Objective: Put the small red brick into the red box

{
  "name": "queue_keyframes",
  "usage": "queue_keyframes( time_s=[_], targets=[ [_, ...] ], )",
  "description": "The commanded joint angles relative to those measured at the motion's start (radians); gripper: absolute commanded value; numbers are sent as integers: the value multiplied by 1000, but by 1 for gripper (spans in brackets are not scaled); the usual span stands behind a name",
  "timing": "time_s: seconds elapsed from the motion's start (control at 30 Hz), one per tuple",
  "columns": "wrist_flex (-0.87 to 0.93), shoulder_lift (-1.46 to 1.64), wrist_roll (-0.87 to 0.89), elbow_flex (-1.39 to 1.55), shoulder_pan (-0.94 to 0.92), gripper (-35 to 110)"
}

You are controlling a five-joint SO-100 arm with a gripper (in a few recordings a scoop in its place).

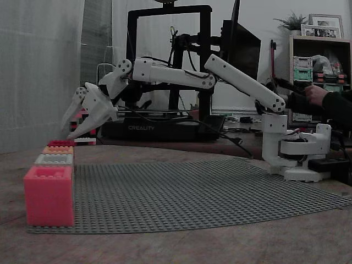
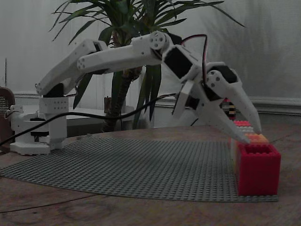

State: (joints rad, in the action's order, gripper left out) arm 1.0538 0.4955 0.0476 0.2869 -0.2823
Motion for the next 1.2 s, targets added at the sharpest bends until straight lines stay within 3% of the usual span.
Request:
queue_keyframes(
  time_s=[0.0, 0.13, 0.7, 1.17],
  targets=[
    [23, 167, 26, -6, 8, 0],
    [21, 439, 20, 236, 21, 0],
    [51, 1652, -255, 1733, 95, 0],
    [276, 2200, -258, 2224, 209, 0]
  ],
)
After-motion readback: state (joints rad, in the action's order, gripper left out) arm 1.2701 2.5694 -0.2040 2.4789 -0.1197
